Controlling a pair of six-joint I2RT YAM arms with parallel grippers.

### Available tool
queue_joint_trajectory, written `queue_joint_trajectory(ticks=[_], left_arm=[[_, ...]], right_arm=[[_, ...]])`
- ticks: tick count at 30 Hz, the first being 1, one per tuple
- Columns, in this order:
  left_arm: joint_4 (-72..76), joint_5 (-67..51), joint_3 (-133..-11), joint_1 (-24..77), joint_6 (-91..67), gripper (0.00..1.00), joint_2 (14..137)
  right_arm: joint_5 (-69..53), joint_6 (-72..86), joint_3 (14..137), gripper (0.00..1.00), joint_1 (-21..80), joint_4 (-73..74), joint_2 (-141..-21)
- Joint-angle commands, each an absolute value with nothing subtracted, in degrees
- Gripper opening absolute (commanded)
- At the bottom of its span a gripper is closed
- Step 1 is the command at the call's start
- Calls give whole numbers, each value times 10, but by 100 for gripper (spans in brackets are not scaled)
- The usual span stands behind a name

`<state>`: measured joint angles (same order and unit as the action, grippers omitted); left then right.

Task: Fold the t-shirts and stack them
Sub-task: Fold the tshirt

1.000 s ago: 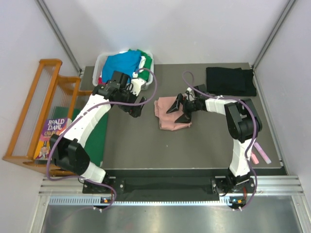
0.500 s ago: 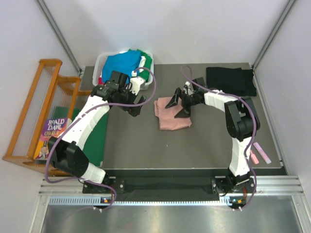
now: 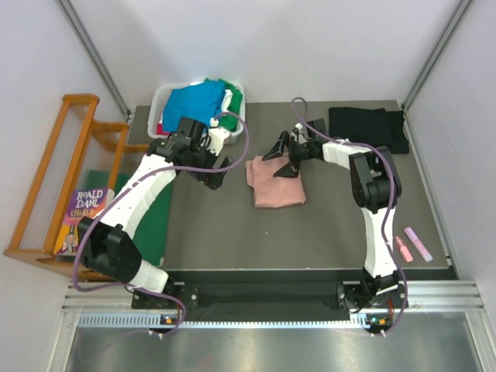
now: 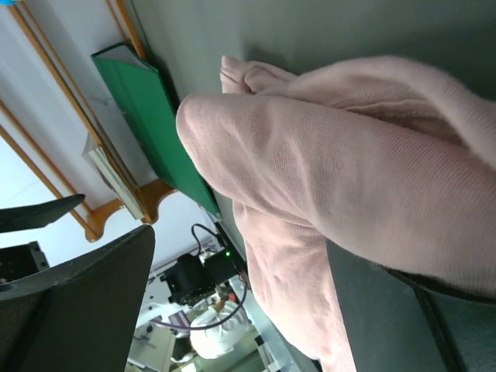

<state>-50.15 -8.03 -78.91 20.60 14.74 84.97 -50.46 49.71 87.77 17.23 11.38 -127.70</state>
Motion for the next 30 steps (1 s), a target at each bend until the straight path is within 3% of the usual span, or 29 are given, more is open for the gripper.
queue_joint_trajectory(ticks=[1,13,20,25,30], left_arm=[[-489,-74,-780,203,150,99,838],[-484,-86,-773,203,146,99,839],[-480,-80,-774,203,144,99,839],[-477,-77,-776,201,143,99,834],[-478,-74,-767,199,146,99,831]], right_arm=[[-484,491,864,93,156,94,-1316],[-538,526,921,95,169,79,-1223],[-561,575,911,96,223,5,-1251],[-589,665,893,96,236,-134,-1306],[-584,649,900,95,227,-120,-1366]])
